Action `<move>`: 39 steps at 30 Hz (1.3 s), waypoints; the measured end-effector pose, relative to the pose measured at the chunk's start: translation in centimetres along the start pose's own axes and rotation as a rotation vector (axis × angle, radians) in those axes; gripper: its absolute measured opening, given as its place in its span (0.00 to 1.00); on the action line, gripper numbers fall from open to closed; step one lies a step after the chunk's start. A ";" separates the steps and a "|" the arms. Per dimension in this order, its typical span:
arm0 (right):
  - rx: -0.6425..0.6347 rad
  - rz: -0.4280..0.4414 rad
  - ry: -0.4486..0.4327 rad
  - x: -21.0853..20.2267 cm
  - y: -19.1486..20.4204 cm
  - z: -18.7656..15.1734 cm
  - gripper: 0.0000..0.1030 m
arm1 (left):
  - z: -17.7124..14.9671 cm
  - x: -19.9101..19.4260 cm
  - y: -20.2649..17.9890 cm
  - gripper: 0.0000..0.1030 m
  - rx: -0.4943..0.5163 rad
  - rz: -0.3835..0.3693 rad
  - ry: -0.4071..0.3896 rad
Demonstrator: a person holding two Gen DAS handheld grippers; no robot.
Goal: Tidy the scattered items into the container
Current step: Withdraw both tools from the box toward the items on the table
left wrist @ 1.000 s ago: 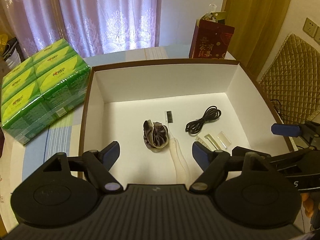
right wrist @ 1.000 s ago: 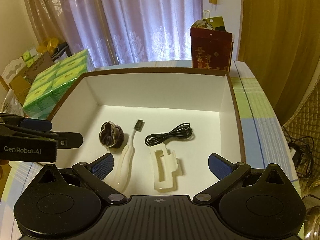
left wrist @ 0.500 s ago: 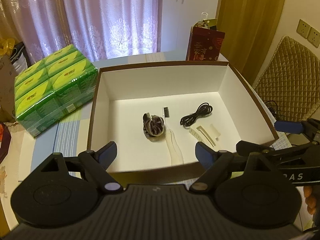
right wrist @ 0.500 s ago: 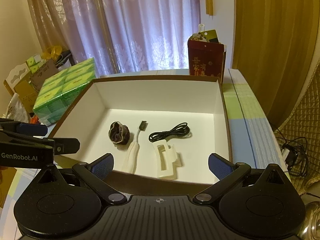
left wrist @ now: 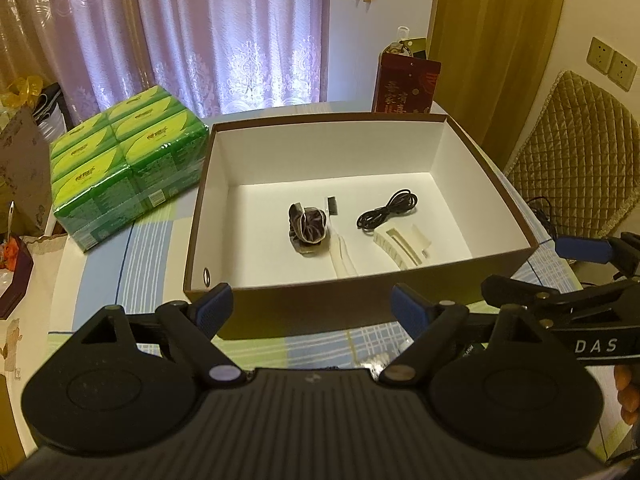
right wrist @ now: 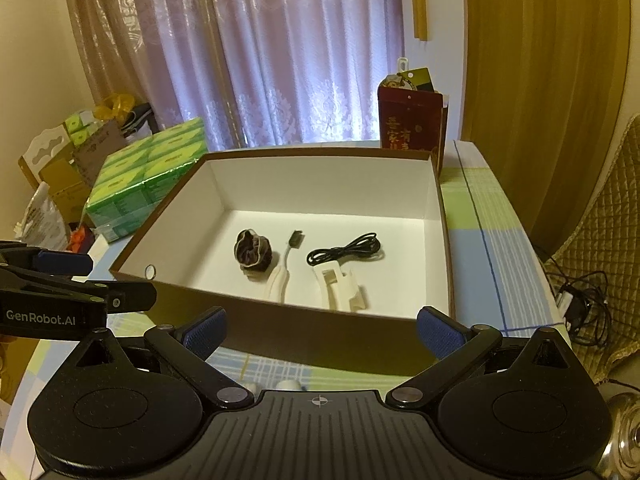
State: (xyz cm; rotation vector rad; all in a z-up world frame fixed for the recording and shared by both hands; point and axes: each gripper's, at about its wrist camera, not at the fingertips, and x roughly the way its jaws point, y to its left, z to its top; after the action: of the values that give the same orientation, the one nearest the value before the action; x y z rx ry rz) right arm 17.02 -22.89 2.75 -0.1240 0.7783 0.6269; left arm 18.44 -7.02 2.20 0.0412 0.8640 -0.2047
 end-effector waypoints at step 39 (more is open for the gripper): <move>0.047 0.012 0.144 -0.4 -0.9 -8.9 1.00 | -11.6 0.4 1.9 0.82 0.007 -0.028 0.164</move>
State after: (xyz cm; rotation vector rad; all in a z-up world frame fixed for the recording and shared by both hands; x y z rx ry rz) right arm 11.78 -26.73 -3.43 -0.1222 0.9326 0.6149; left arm 10.36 -3.86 -5.67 0.0525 1.0279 -0.2329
